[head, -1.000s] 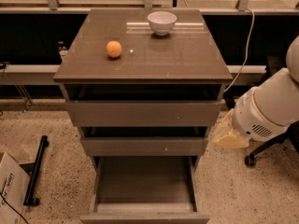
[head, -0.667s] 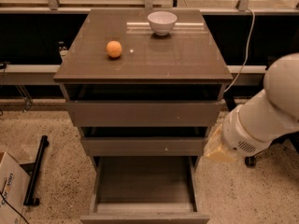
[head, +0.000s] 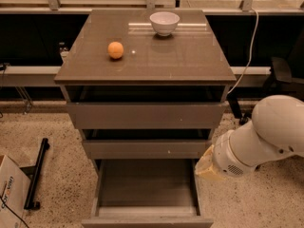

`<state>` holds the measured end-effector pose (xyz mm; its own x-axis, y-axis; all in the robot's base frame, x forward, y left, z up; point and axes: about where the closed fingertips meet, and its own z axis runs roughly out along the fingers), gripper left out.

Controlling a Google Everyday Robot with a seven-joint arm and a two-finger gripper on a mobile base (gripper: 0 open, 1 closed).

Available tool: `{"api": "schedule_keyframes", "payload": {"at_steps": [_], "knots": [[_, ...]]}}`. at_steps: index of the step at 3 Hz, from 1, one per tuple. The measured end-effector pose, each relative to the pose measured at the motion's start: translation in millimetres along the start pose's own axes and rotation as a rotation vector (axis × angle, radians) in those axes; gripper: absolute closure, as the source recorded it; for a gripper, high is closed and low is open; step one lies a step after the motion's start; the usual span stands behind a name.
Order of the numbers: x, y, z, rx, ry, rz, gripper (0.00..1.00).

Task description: Close bottom drawer

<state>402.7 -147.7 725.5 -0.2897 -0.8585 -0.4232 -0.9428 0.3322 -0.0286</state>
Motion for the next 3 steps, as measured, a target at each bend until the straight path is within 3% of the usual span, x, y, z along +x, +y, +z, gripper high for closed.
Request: {"api": "schedule_keyframes", "payload": {"at_steps": [2,3], "knots": [[16,-1,50,-0.049,-0.119,0.034,1.0],[29,-4,70,-0.067,-0.187,0.083,1.0]]}}
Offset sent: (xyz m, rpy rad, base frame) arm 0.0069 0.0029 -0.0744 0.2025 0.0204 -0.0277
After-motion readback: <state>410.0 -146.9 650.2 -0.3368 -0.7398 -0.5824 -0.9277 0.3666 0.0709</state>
